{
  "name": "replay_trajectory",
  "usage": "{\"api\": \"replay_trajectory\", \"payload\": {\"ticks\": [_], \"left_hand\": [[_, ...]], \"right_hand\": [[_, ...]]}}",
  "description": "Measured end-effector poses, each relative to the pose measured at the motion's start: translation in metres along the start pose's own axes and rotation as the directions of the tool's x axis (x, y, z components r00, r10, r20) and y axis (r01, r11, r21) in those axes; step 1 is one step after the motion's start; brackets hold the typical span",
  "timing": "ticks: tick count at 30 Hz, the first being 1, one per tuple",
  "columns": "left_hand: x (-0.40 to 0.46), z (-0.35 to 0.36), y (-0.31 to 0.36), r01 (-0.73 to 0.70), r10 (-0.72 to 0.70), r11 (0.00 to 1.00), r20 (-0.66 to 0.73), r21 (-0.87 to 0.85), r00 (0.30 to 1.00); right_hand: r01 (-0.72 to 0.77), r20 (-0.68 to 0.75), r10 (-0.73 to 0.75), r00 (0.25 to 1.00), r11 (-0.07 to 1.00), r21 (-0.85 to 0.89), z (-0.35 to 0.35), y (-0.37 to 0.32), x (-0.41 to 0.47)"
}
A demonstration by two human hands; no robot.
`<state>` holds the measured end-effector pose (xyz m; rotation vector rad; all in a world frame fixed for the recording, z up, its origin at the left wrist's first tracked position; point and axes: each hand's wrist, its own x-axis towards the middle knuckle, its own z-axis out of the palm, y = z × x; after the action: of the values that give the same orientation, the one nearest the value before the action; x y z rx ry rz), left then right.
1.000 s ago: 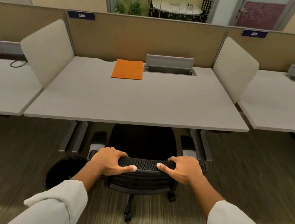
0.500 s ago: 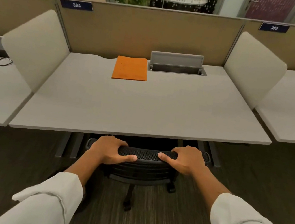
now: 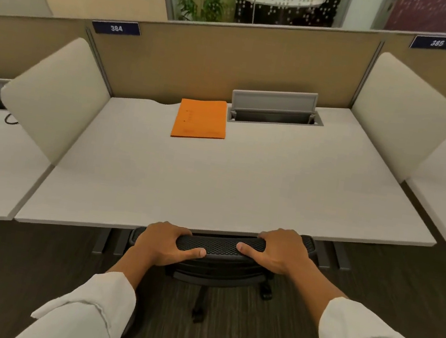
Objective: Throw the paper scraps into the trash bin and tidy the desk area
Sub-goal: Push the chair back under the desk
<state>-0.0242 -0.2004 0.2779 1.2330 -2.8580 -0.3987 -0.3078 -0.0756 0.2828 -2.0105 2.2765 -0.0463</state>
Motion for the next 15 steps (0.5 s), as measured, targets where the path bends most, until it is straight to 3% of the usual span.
{"api": "replay_trajectory", "payload": {"ticks": [15], "left_hand": [[0.002, -0.001, -0.014, 0.014, -0.015, 1.000, 0.028, 0.027, 0.999]], "right_hand": [[-0.031, 0.076, 0.027, 0.997, 0.998, 0.054, 0.005, -0.010, 0.008]]}}
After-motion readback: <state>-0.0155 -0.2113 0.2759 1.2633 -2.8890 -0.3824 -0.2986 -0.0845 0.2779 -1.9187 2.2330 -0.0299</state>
